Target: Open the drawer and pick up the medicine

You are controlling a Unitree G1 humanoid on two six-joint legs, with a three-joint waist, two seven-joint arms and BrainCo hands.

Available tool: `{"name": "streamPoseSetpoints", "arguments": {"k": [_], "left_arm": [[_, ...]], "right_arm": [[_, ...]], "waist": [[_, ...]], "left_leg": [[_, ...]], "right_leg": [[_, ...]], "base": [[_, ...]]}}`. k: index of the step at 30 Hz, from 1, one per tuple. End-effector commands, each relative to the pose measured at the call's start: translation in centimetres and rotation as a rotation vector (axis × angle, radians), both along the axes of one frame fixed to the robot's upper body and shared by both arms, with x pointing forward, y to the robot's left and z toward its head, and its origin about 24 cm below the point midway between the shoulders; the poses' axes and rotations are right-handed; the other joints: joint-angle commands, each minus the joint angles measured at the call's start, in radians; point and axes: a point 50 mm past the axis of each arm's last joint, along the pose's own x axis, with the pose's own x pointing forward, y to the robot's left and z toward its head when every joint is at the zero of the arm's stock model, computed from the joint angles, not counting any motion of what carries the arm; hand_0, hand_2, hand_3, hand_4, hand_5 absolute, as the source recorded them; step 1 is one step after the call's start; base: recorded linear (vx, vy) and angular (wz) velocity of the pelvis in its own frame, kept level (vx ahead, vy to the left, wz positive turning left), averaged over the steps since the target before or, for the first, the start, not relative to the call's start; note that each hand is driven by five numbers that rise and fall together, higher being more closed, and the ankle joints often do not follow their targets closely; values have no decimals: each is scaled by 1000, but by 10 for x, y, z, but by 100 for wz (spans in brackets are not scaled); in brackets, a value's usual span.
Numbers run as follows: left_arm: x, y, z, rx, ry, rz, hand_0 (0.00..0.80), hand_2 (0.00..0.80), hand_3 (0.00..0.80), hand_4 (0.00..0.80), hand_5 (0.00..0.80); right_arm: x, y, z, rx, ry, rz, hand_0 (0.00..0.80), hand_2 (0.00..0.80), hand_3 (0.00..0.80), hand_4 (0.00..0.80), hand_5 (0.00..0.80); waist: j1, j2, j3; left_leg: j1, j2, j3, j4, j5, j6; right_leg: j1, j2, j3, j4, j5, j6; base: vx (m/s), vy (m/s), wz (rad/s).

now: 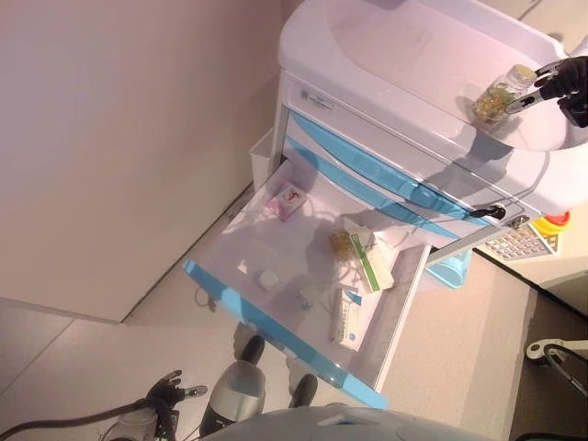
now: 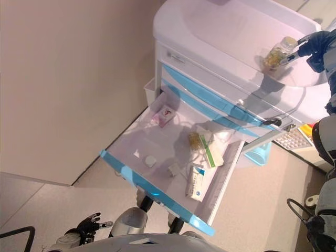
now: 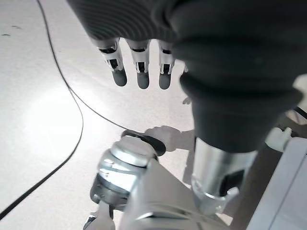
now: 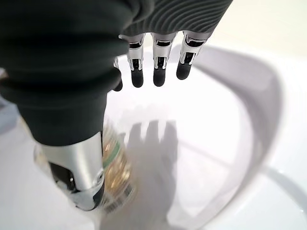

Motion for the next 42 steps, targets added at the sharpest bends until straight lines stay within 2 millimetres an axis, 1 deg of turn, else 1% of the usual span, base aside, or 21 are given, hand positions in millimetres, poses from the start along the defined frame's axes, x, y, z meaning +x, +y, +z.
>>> {"name": "streamPoseSetpoints", "arguments": {"k": [1,7,9,12,15,17,18,19,20,21,22,24,28,30,32,33,34,35,37,39,42], "left_arm": [[-15,14,2,39,54,-38,0,0,0,0,0],[-11,10,1,36,63,-61,0,0,0,0,0],[-10,9,1,36,70,-74,0,0,0,0,0],[-10,7,0,36,79,-91,0,0,0,0,0],[-10,1,-2,24,93,-124,0,0,0,0,0],[-12,-2,-4,16,101,-134,0,0,0,0,0],[-13,-4,-5,12,106,-140,0,0,0,0,0],[-15,-5,-6,9,108,-141,0,0,0,0,0],[-16,-8,-7,1,113,-150,0,0,0,0,0],[-16,-10,-8,-4,118,-158,0,0,0,0,0],[-16,-11,-8,-9,121,-163,0,0,0,0,0],[-13,-17,-9,-25,120,-164,0,0,0,0,0],[-8,-25,-12,-44,112,-146,0,0,0,0,0],[-3,-30,-12,-53,108,-147,0,0,0,0,0],[0,-34,-13,-60,104,-148,0,0,0,0,0],[4,-37,-13,-70,98,-144,0,0,0,0,0],[5,-38,-13,-73,101,-146,0,0,0,0,0],[7,-40,-14,-84,105,-145,0,0,0,0,0],[7,-45,-15,-106,112,-150,0,0,0,0,0],[7,-48,-16,-113,113,-168,0,0,0,0,0],[10,-51,-15,-127,105,-214,0,0,0,0,0]], "right_arm": [[-21,-15,41,-140,-44,-60,0,0,0,0,0],[-30,-23,49,-133,-79,-79,0,0,0,0,0],[-32,-25,52,-106,-111,-83,0,0,0,0,0],[-34,-26,54,-20,-193,-79,0,0,0,0,0],[-36,-26,66,14,-405,-74,0,0,0,0,0],[-39,-26,74,28,-598,-83,0,0,0,0,0],[-42,-25,78,63,-736,-101,0,0,0,0,0],[-44,-26,78,87,-790,-109,0,0,0,0,0],[-47,-27,76,117,-880,-120,0,0,0,0,0],[-49,-30,70,157,-929,-126,0,0,0,0,0],[-49,-32,61,190,-957,-129,0,0,0,0,0],[-46,-33,31,259,-995,-140,0,0,0,0,0],[-44,-33,-50,366,-968,-167,0,0,0,0,0],[-44,-26,-85,389,-949,-184,0,0,0,0,0],[-46,-19,-109,370,-927,-184,0,0,0,0,0],[-47,-11,-127,367,-912,-176,0,0,0,0,0],[-48,-9,-132,366,-903,-177,0,0,0,0,0],[-49,-3,-146,348,-878,-163,0,0,0,0,0],[-53,9,-169,312,-820,-133,0,0,0,0,0],[-56,16,-188,327,-761,-119,0,0,0,0,0],[-70,30,-233,329,-614,-90,0,0,0,0,0]], "waist": [[-27,-14,-70],[-65,-7,-93],[-78,-4,-102],[-94,1,-113],[-114,14,-122],[-127,25,-127],[-135,31,-130],[-140,35,-131],[-151,43,-133],[-159,50,-134],[-166,56,-134],[-188,74,-128],[-226,97,-114],[-243,107,-102],[-256,114,-85],[-270,121,-69],[-272,123,-65],[-281,127,-55],[-297,134,-41],[-306,139,-32],[-325,150,-17]], "left_leg": [[24,-24,75,47,-123,31],[31,-18,110,45,-131,30],[34,-18,120,45,-134,31],[39,-17,135,45,-138,30],[43,-16,153,45,-143,29],[45,-17,166,47,-148,29],[46,-17,173,49,-152,29],[47,-15,180,49,-155,28],[46,-15,185,50,-159,27],[46,-14,189,48,-159,27],[46,-13,194,46,-160,26],[45,-10,203,39,-159,26],[43,-3,227,32,-159,29],[35,0,243,37,-162,31],[25,1,255,44,-164,33],[15,1,264,48,-164,35],[11,2,268,50,-164,35],[5,2,272,52,-165,35],[-4,4,285,54,-165,35],[-11,6,293,57,-165,34],[-28,8,304,69,-165,35]], "right_leg": [[-72,-36,49,123,30,44],[-79,-35,72,118,34,47],[-79,-34,82,114,36,47],[-79,-32,93,108,39,47],[-81,-30,108,100,42,47],[-82,-27,119,93,44,48],[-83,-25,126,91,43,49],[-85,-24,130,91,42,50],[-88,-23,138,89,41,52],[-91,-21,144,89,40,52],[-94,-21,148,89,39,53],[-103,-19,161,92,37,54],[-119,-17,191,99,35,53],[-132,-18,202,106,34,53],[-146,-18,209,113,34,52],[-158,-18,215,115,36,52],[-162,-18,218,116,36,51],[-170,-16,221,116,38,51],[-179,-15,229,112,42,49],[-186,-14,233,110,44,48],[-202,-12,240,114,44,46]], "base": [[-35,-1,-16],[-51,-18,-18],[-48,-23,-21],[-44,-22,-25],[-58,-14,-26],[-50,-9,-18],[-40,-13,-33],[-48,-18,-37],[-46,-15,-34],[-50,-13,-26],[-61,-7,-24],[-72,3,-28],[-65,7,-31],[-88,-11,-38],[-117,-12,-45],[-120,-3,-32],[-120,1,-27],[-83,4,-23],[-66,2,-22],[-23,-2,-32],[-19,-11,-17]]}}
